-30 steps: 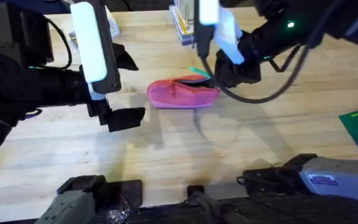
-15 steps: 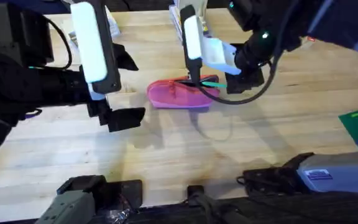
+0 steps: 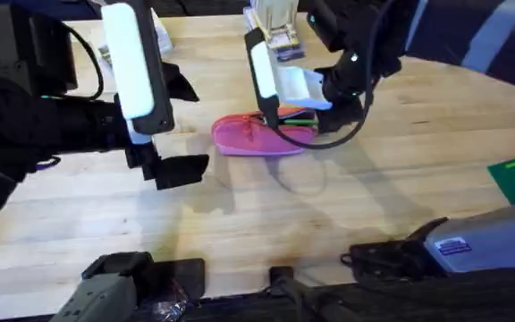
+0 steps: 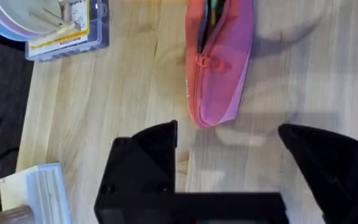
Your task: Unzip the bag, pick up the pens from the table one at a time and place them inside, then zip the bag closed.
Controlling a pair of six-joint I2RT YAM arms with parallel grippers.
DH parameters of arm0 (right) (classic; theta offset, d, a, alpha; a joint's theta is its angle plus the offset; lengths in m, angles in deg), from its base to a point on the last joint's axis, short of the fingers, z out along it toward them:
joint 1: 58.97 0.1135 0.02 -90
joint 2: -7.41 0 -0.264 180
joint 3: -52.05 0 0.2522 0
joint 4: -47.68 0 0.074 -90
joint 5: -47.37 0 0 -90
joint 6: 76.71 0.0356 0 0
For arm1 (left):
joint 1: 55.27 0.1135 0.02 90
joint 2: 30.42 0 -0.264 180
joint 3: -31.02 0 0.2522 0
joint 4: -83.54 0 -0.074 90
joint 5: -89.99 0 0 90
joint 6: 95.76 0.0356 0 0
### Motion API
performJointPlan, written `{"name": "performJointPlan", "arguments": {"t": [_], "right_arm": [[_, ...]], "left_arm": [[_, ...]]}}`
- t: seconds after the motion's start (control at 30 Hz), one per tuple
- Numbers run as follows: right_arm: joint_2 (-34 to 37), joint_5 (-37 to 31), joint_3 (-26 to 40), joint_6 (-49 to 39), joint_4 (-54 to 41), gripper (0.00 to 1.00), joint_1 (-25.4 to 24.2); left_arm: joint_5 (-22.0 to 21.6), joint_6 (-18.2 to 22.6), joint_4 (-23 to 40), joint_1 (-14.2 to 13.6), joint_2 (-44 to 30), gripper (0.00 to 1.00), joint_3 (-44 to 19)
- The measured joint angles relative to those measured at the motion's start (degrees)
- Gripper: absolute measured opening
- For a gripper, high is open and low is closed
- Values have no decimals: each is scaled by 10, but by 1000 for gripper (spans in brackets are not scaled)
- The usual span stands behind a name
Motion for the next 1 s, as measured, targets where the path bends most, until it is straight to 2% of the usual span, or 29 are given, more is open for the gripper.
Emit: {"name": "performJointPlan", "arguments": {"t": [0.7,0.87,0.9,0.93,1.0], "right_arm": [[45,-1,0,-35,141,31,121],[45,9,0,-19,144,43,123],[45,10,0,-14,144,86,123],[45,13,0,-8,145,196,123],[45,17,0,-2,148,490,123]], "left_arm": [[0,0,0,0,0,993,0],[0,0,0,0,0,994,0],[0,0,0,0,0,994,0],[0,0,0,0,0,994,0],[0,0,0,0,0,994,0]]}}
